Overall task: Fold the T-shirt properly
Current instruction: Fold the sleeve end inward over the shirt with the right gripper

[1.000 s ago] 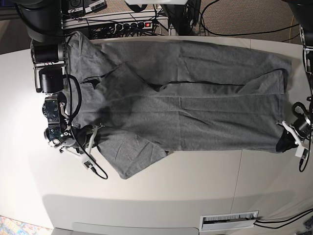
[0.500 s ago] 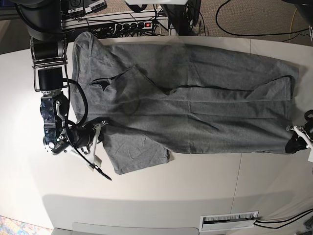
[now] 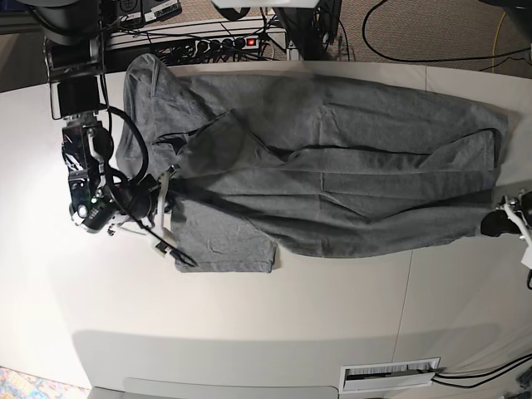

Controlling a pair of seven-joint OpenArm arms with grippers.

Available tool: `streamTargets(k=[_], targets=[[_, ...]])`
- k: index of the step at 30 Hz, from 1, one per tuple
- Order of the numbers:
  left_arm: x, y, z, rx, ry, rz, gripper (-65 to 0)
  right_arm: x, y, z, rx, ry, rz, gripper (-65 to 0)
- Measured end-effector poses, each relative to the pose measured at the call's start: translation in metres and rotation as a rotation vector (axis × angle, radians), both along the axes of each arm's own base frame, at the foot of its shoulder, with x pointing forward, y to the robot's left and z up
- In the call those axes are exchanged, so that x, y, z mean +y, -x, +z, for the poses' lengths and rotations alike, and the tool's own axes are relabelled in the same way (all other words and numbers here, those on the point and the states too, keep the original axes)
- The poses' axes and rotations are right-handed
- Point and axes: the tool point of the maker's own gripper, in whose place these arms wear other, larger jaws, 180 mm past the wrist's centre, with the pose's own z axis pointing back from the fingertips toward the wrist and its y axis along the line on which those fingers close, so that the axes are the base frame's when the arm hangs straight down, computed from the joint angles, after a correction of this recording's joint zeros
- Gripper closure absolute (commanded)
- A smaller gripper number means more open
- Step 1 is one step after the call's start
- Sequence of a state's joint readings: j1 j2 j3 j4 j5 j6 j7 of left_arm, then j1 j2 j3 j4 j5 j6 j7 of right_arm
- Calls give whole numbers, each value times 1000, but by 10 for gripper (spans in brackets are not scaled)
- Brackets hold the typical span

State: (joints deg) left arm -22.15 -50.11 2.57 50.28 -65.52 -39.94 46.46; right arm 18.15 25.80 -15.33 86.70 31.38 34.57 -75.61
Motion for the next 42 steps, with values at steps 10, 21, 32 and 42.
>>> streamTargets(k=[10, 21, 32, 42], targets=[[20, 28, 8, 105, 19, -6, 0, -18, 26, 15, -98, -71, -99, 0], [13, 88, -40, 274, 57, -20, 0, -46, 59, 16, -108, -53, -178, 0], [-1, 127, -62, 370, 84, -57, 0, -71, 60, 24, -115, 23, -173, 0], [19, 112, -67, 263, -40, -16, -98, -69, 62, 21, -119, 9, -171, 0]])
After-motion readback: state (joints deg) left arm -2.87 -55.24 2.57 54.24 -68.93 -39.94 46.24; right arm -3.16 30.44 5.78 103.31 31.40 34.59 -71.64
